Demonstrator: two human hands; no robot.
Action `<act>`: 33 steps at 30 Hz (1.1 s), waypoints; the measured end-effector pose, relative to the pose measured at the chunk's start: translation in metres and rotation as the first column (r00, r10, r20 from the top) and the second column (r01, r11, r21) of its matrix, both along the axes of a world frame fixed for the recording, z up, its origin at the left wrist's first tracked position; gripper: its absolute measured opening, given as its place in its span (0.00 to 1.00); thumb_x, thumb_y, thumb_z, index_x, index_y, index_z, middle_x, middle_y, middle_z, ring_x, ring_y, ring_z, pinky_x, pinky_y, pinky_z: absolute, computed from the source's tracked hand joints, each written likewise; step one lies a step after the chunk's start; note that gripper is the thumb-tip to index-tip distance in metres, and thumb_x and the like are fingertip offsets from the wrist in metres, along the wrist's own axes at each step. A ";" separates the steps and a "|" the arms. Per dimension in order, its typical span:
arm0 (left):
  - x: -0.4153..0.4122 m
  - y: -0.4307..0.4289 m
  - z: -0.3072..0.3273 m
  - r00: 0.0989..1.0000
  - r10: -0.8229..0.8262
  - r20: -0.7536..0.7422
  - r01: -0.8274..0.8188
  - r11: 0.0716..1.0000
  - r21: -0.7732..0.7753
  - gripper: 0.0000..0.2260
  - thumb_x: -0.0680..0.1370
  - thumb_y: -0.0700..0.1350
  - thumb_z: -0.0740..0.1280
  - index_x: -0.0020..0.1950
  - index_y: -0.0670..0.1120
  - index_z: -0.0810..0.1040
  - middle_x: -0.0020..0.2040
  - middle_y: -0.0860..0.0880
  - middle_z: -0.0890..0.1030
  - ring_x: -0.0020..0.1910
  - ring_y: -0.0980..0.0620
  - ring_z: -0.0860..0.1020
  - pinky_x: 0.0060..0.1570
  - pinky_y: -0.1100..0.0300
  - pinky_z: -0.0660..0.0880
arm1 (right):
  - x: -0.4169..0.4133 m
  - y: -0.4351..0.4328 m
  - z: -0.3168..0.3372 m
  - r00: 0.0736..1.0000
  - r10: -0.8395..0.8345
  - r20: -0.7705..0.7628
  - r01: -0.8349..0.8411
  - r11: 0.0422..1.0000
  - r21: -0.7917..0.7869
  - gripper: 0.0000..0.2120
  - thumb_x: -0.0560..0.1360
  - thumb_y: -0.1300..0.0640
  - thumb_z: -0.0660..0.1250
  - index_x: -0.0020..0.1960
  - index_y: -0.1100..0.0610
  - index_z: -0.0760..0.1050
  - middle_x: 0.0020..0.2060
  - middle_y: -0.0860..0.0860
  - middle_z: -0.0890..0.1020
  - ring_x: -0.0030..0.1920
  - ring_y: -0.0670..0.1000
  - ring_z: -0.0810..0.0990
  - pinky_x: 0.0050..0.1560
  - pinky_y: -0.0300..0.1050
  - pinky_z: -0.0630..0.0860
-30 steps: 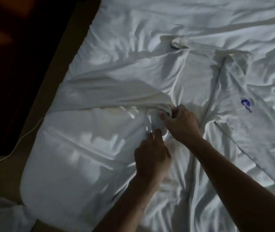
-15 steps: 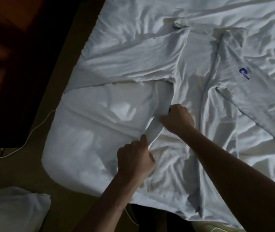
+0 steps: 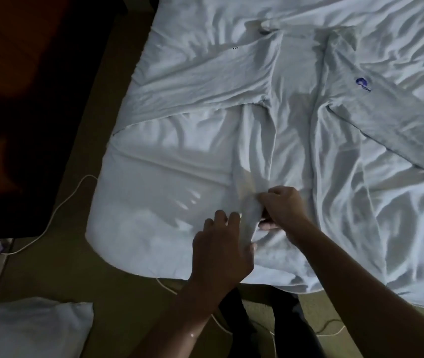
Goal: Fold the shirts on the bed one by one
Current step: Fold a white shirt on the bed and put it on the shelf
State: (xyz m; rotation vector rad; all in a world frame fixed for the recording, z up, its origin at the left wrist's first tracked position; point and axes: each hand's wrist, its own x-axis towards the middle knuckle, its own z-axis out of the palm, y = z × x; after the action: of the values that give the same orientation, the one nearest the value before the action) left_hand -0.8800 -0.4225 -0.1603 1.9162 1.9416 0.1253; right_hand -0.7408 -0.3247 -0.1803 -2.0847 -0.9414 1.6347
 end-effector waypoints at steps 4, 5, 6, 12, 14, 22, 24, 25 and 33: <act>-0.007 -0.020 -0.014 0.898 0.255 0.359 -0.324 0.934 0.146 0.09 0.78 0.47 0.62 0.52 0.49 0.82 0.47 0.51 0.82 0.45 0.48 0.82 0.43 0.53 0.80 | -0.011 -0.026 -0.001 0.985 0.171 0.022 -0.171 0.985 0.015 0.11 0.74 0.53 0.77 0.41 0.61 0.83 0.29 0.53 0.84 0.30 0.53 0.84 0.31 0.45 0.81; -0.010 -0.020 -0.018 0.860 0.341 0.380 -0.420 0.895 0.148 0.08 0.79 0.45 0.63 0.53 0.48 0.82 0.49 0.50 0.83 0.47 0.47 0.82 0.46 0.52 0.80 | -0.013 -0.030 -0.003 0.983 0.179 0.026 -0.180 0.983 0.040 0.09 0.74 0.54 0.76 0.41 0.60 0.83 0.32 0.52 0.85 0.33 0.53 0.85 0.33 0.46 0.82; -0.014 -0.017 -0.023 0.825 0.422 0.374 -0.488 0.867 0.097 0.08 0.81 0.46 0.64 0.56 0.47 0.82 0.52 0.49 0.83 0.50 0.46 0.82 0.49 0.52 0.79 | -0.014 -0.033 -0.004 0.988 0.156 0.017 -0.157 0.985 0.066 0.08 0.75 0.54 0.75 0.43 0.59 0.83 0.35 0.52 0.86 0.37 0.54 0.86 0.37 0.48 0.84; -0.017 0.006 -0.040 0.847 0.463 0.259 -0.407 0.880 -0.243 0.13 0.83 0.59 0.63 0.47 0.50 0.75 0.43 0.49 0.82 0.45 0.43 0.80 0.44 0.51 0.74 | -0.026 -0.053 -0.015 0.989 0.020 0.146 -0.047 0.982 0.185 0.14 0.82 0.49 0.66 0.61 0.57 0.74 0.52 0.54 0.81 0.48 0.55 0.80 0.47 0.51 0.78; -0.014 0.007 -0.041 0.869 0.436 0.234 -0.388 0.894 -0.224 0.15 0.83 0.57 0.63 0.43 0.49 0.72 0.39 0.47 0.80 0.42 0.41 0.80 0.42 0.50 0.74 | -0.025 -0.060 -0.020 0.972 0.030 0.235 -0.085 0.970 0.227 0.12 0.82 0.51 0.65 0.61 0.57 0.72 0.51 0.56 0.80 0.47 0.57 0.77 0.46 0.49 0.73; -0.019 -0.004 -0.048 0.973 0.183 0.143 -0.218 0.929 0.298 0.07 0.83 0.45 0.64 0.50 0.44 0.80 0.49 0.44 0.81 0.48 0.41 0.78 0.44 0.49 0.75 | -0.004 -0.083 -0.021 0.581 0.140 0.802 -0.587 0.755 0.294 0.22 0.81 0.53 0.65 0.72 0.57 0.65 0.60 0.60 0.78 0.55 0.63 0.79 0.48 0.56 0.76; -0.018 0.003 -0.061 0.998 0.037 0.059 -0.059 0.905 0.422 0.14 0.83 0.40 0.64 0.66 0.38 0.79 0.65 0.38 0.80 0.63 0.36 0.78 0.57 0.43 0.76 | -0.003 -0.078 -0.029 0.534 0.146 0.833 -0.680 0.659 0.321 0.28 0.82 0.53 0.61 0.79 0.61 0.61 0.75 0.62 0.69 0.74 0.64 0.68 0.67 0.61 0.69; -0.018 0.008 -0.069 0.999 -0.044 0.027 0.029 0.905 0.423 0.18 0.83 0.40 0.63 0.72 0.37 0.76 0.72 0.36 0.75 0.71 0.34 0.74 0.64 0.40 0.73 | -0.002 -0.076 -0.036 0.514 0.199 0.834 -0.735 0.603 0.310 0.30 0.83 0.51 0.57 0.82 0.61 0.57 0.81 0.62 0.61 0.81 0.62 0.58 0.76 0.62 0.61; -0.033 0.018 -0.103 0.955 -0.271 -0.125 0.295 0.915 0.274 0.25 0.85 0.47 0.56 0.80 0.37 0.67 0.80 0.37 0.66 0.80 0.36 0.64 0.74 0.36 0.64 | 0.021 -0.082 -0.067 0.448 0.350 0.823 -0.813 0.542 0.212 0.32 0.86 0.45 0.49 0.84 0.60 0.49 0.84 0.56 0.50 0.84 0.57 0.44 0.82 0.61 0.48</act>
State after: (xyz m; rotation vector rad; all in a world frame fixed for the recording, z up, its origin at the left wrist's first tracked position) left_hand -0.9127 -0.4043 -0.2629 2.4102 1.7483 0.2615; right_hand -0.7200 -0.4071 -0.2475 -1.9373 -2.3824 0.4285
